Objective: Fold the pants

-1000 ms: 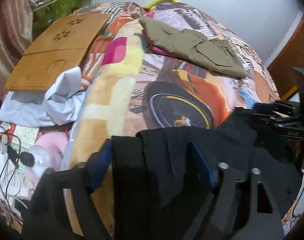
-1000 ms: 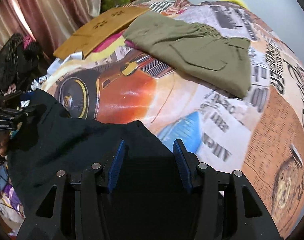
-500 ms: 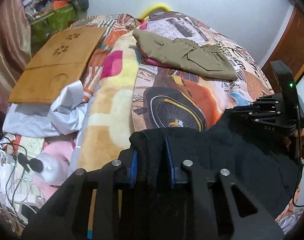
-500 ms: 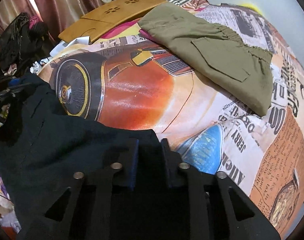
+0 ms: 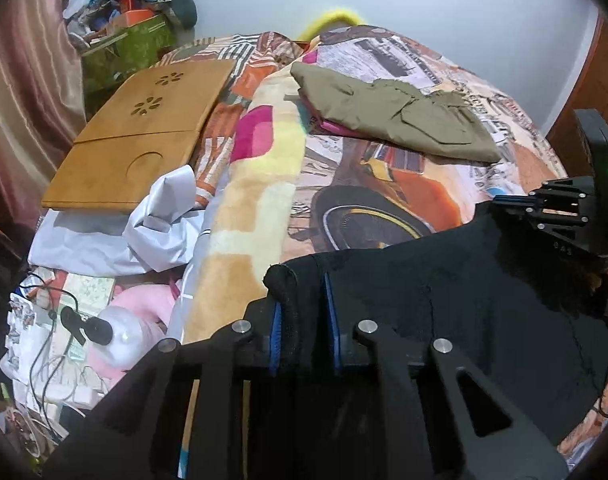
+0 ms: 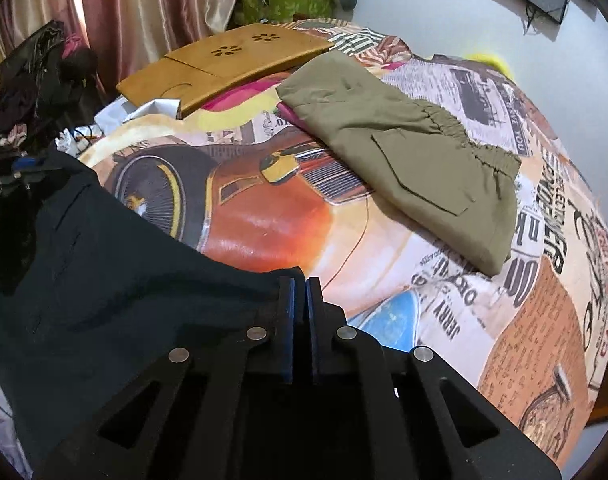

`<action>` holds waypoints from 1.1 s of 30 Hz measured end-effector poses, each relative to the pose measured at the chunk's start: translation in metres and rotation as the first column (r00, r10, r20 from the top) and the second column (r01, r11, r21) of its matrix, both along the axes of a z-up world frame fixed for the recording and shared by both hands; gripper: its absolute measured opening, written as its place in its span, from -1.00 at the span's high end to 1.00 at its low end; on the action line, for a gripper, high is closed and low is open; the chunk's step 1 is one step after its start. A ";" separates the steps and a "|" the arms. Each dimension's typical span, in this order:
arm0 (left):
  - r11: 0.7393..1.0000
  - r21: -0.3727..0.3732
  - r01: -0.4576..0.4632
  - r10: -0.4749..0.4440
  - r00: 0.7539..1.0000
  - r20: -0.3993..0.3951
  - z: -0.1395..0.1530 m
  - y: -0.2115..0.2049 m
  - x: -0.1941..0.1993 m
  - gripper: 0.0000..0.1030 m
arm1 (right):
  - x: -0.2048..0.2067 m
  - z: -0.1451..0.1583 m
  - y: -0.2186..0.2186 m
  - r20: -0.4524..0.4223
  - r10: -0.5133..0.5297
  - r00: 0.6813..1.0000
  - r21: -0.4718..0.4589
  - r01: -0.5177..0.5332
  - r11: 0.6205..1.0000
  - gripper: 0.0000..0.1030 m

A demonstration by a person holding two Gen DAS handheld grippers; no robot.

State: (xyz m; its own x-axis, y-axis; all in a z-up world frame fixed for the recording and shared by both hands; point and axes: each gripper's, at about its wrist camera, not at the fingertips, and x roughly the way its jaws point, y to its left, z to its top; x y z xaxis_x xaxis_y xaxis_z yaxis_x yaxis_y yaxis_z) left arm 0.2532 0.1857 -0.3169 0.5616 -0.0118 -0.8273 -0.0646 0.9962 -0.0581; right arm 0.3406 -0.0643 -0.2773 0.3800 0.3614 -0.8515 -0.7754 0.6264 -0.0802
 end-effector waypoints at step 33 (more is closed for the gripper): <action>0.989 0.150 0.001 0.015 0.995 -0.100 -0.017 -0.057 -0.123 -0.18 | -0.151 0.028 -0.162 -0.098 -0.195 0.976 0.109 0.205 0.973 0.12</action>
State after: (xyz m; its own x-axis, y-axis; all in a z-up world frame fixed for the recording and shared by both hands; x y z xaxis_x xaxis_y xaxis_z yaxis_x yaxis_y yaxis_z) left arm 0.1305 0.1287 -0.3338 0.4748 0.1203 -0.8718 -0.0695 0.9926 0.0991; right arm 0.1894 -0.2266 -0.2491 0.3824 0.3851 -0.8399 -0.6339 0.7707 0.0647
